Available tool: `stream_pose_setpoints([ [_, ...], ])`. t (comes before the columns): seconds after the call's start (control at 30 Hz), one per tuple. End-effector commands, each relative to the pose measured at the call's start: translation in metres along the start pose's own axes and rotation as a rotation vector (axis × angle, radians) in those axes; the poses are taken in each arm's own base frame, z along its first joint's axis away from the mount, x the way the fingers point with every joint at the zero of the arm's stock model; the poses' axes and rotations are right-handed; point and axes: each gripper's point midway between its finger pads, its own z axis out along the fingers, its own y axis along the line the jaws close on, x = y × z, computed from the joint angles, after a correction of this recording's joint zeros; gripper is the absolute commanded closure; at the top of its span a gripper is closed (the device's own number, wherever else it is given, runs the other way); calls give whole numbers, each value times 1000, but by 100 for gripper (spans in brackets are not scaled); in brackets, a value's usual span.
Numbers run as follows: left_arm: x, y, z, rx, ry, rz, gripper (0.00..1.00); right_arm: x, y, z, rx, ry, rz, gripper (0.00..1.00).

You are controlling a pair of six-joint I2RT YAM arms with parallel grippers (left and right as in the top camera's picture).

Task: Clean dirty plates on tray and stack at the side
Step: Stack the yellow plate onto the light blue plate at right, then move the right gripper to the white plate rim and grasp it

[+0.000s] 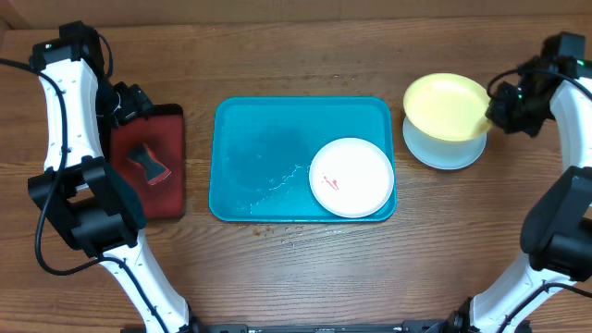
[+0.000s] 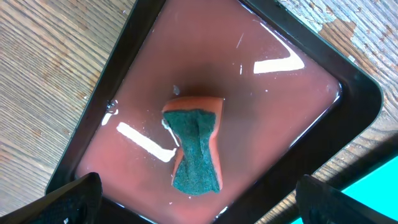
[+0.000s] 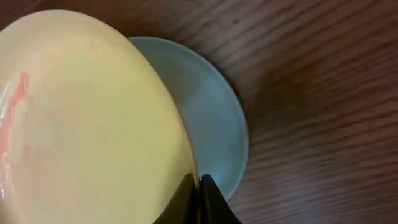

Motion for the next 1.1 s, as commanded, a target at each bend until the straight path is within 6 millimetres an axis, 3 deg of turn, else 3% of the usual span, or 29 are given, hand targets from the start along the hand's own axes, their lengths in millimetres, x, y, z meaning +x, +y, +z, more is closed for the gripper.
stream_pose_setpoints([
  [0.0, -4, 3, -6, 11, -16, -11, 0, 6, -20, 5, 82, -10, 13, 96],
  [0.13, -4, 3, -6, 11, -16, -11, 0, 16, -25, 22, 84, 7, 16, 96],
  [0.2, -4, 3, -6, 11, -16, -11, 0, 18, -24, 25, 77, 10, 17, 81],
  [0.33, -4, 3, -6, 11, -16, -11, 0, 20, -11, 26, 5, 23, 17, 62],
  [0.37, -4, 3, -6, 11, -16, -11, 0, 22, -1, 25, -52, 36, 9, 57],
  [0.5, -4, 3, -6, 11, -16, -11, 0, 46, 72, 9, -456, 103, -216, 42],
  [0.6, -4, 3, -6, 11, -16, -11, 0, 66, 107, 0, -592, 129, -365, 36],
  [0.8, -4, 3, -6, 11, -16, -11, 0, 106, 148, 22, -461, 161, -733, 33],
  [0.97, -4, 3, -6, 11, -16, -11, 0, 124, 160, 51, -202, 140, -925, 33],
  [1.07, -4, 3, -6, 11, -16, -11, 0, 130, 161, 64, -84, 123, -951, 33],
])
